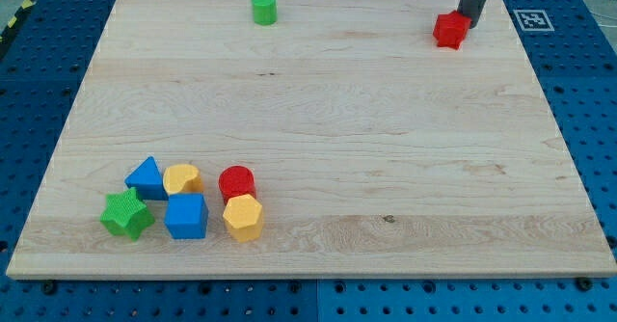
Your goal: Move the red star to the right of the red circle
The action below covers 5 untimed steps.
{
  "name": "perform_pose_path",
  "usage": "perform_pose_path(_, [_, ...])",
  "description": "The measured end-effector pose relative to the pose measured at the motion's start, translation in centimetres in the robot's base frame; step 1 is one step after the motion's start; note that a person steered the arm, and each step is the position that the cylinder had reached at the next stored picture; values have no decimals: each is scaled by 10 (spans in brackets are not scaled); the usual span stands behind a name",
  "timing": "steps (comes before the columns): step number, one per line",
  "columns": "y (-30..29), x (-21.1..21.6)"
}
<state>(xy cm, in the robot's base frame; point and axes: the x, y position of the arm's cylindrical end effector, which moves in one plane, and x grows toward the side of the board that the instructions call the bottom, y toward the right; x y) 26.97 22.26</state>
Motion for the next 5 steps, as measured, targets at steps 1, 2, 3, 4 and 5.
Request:
perform_pose_path(1, [-13, 13])
perform_pose_path(2, [-32, 20])
perform_pose_path(3, [-63, 20])
perform_pose_path(4, [-85, 25])
perform_pose_path(5, [-84, 39])
